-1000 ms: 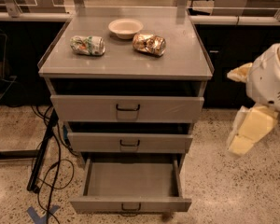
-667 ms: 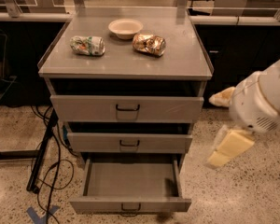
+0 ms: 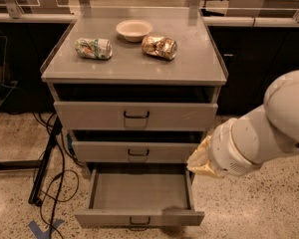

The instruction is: Close bottom drawer

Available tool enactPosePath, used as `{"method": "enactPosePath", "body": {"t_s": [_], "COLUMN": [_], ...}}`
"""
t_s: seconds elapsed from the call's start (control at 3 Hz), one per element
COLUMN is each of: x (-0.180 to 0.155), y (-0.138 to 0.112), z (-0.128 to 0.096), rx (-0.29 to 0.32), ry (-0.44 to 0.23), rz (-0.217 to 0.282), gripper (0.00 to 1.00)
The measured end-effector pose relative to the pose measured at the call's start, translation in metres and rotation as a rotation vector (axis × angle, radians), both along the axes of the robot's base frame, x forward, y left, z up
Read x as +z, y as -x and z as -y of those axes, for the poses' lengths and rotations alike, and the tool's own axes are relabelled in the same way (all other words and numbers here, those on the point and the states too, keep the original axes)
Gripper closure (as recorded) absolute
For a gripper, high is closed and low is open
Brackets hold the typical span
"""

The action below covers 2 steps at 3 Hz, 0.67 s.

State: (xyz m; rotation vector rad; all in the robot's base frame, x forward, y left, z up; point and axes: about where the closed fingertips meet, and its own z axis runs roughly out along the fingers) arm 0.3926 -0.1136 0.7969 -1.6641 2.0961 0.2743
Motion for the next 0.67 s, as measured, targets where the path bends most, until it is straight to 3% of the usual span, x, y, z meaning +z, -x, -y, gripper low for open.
{"method": "enactPosePath", "body": {"t_s": [0.33, 0.67], "x": [-0.0318, -0.0325], "y": [0.0034, 0.0037], "z": [0.0046, 0.0047], "rx": [-0.007, -0.008], "ry": [0.017, 0.018], "rz": [-0.028, -0.028], "gripper": [0.97, 1.00]}}
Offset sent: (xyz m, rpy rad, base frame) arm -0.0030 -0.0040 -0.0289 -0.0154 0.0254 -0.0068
